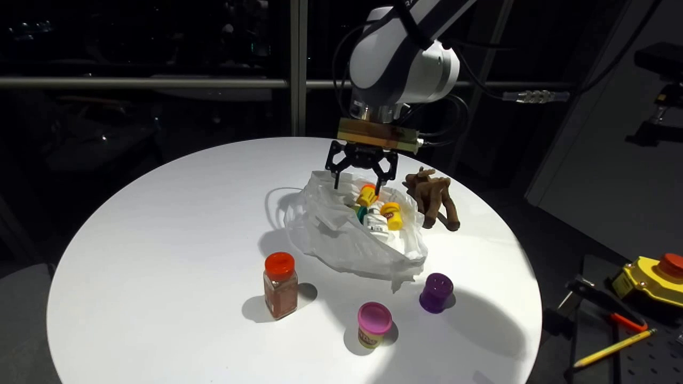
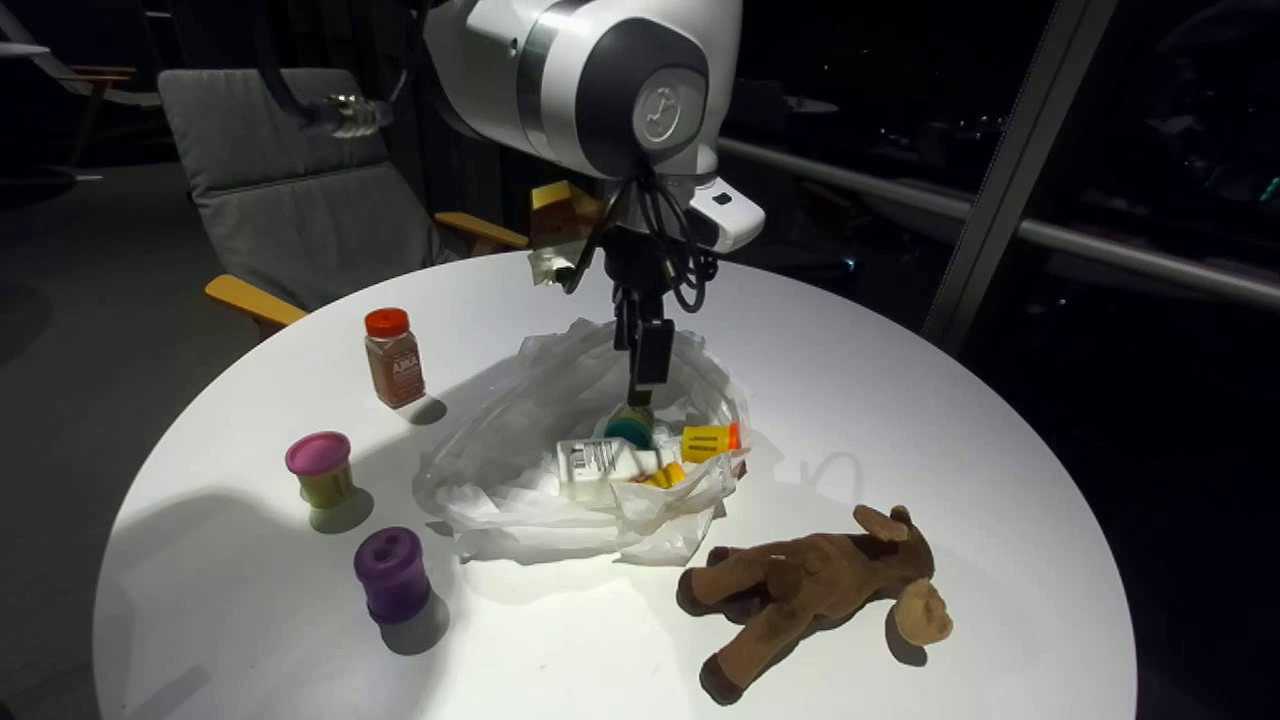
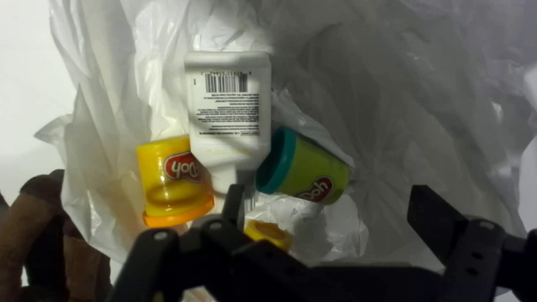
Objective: Pick up the objects from the plastic and put them on the table
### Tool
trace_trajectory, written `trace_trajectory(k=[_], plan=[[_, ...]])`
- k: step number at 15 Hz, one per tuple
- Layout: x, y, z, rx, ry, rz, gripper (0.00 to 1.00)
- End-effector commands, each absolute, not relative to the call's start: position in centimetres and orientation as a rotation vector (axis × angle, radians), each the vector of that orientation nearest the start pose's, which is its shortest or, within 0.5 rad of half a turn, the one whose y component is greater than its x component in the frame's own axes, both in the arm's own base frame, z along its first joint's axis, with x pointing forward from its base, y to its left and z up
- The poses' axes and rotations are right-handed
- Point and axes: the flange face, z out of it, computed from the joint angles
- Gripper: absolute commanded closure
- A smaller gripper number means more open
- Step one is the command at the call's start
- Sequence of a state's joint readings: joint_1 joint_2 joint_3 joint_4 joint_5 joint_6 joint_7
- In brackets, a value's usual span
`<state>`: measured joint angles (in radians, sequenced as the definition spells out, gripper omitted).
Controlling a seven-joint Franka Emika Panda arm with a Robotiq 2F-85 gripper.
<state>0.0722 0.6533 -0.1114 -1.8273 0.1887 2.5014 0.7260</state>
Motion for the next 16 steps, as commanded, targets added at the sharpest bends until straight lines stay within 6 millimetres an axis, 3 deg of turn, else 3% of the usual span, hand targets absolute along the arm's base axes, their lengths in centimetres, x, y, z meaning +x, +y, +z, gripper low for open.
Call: trace_trajectory(k=[1, 4, 9, 10, 11, 16], plan=[[65.8, -2.9, 18.1, -2.792, 1.377, -0.043, 0.0], [65.7, -3.6, 17.8, -2.775, 1.404, -0.02, 0.0], [65.9, -2.8, 15.8, -2.754, 1.399, 0.061, 0.0], [65.7, -2.2, 16.2, -2.775, 1.342, 0.089, 0.0], [64.9, -2.8, 15.8, -2.784, 1.377, 0.049, 0.0], [65.1, -1.9, 15.6, -2.787, 1.358, 0.074, 0.0]])
